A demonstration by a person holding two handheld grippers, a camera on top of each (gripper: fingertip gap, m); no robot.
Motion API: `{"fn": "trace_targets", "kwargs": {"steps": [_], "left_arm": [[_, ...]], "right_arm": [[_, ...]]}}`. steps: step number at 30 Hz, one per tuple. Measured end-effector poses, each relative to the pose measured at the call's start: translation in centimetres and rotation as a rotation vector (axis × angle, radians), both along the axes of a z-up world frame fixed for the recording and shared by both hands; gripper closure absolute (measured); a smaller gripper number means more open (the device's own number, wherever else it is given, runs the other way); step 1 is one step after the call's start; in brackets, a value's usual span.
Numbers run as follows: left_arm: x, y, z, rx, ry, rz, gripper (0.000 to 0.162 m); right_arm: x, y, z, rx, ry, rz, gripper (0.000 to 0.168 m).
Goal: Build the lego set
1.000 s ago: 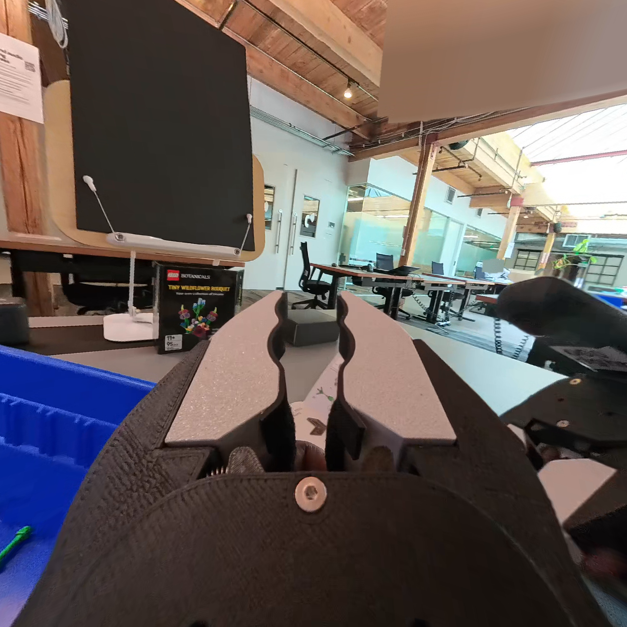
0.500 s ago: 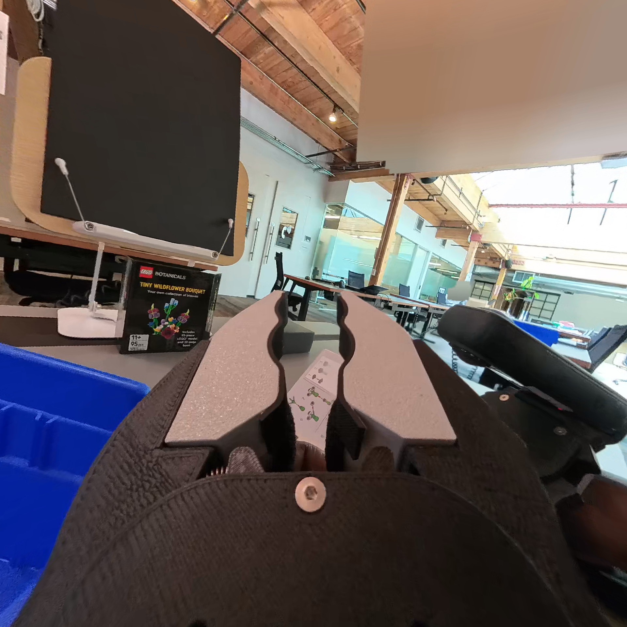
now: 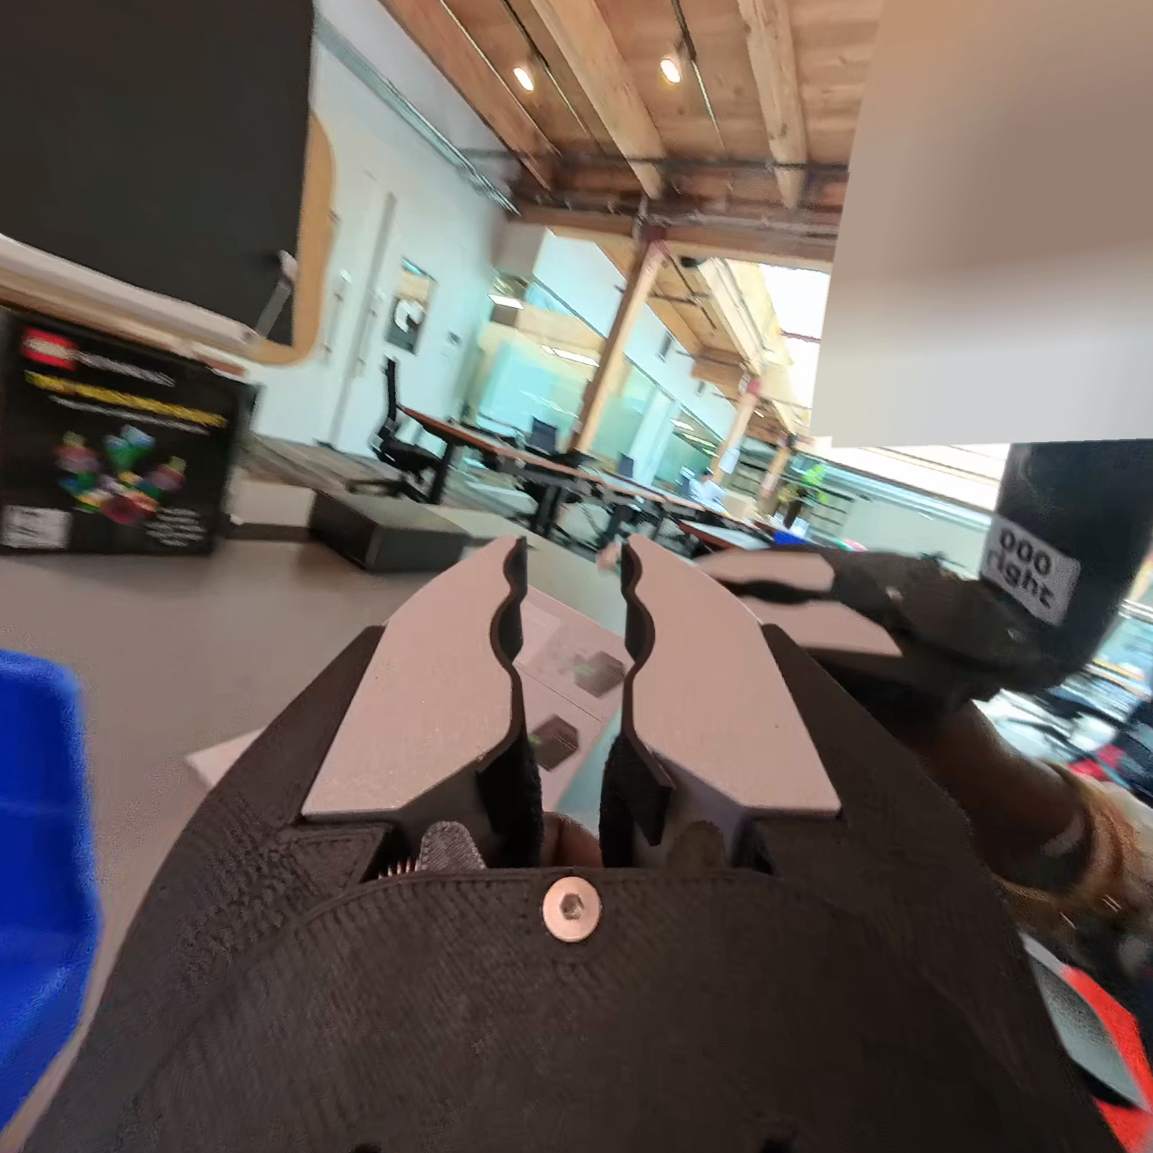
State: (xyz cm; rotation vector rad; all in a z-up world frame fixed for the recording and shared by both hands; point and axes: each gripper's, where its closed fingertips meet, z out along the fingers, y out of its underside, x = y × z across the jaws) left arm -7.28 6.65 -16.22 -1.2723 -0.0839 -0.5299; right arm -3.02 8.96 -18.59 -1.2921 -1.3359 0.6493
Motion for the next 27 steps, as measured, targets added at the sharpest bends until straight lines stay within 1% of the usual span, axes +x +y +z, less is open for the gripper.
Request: {"fn": "trace_targets", "kwargs": {"steps": [2,4,5,7,9,11,14,17,22,27], "left_arm": [[1.5,0.3,-0.5,-0.038,-0.002,-0.102,0.133],[2.4,0.4,-0.6,-0.051,-0.009,-0.168,0.133],[2.7,0.4,-0.3,-0.041,-0.017,-0.193,0.133],[3.0,0.1,0.8,0.007,-0.044,-0.239,0.133],[3.1,-0.3,1.8,0.052,-0.061,-0.261,0.133],[3.4,-0.5,2.4,0.068,-0.042,-0.26,0.133],[4.2,-0.7,3.5,0.084,0.005,-0.258,0.134],[5.3,-1.0,5.3,0.119,0.012,-0.288,0.134],[6.3,-1.4,8.2,0.158,-0.03,-0.337,0.134],[6.4,-1.4,9.7,0.113,-0.1,-0.403,0.134]], "right_arm": [[0.0,0.0,1.8,0.039,0.058,0.001,0.16],[-0.3,-0.7,3.2,-0.003,0.154,0.06,0.16],[-0.4,-1.3,3.8,-0.089,0.222,0.112,0.16],[-0.4,-2.3,5.6,-0.386,0.398,0.262,0.161],[0.5,-2.1,8.1,-0.649,0.602,0.394,0.161],[1.4,-1.5,9.8,-0.754,0.715,0.473,0.161],[1.8,-1.6,10.9,-0.741,0.738,0.516,0.161],[2.1,-2.0,11.6,-0.726,0.738,0.533,0.161],[2.4,-2.5,12.1,-0.72,0.729,0.553,0.161],[2.1,-3.7,11.8,-0.636,0.646,0.576,0.16]]}}
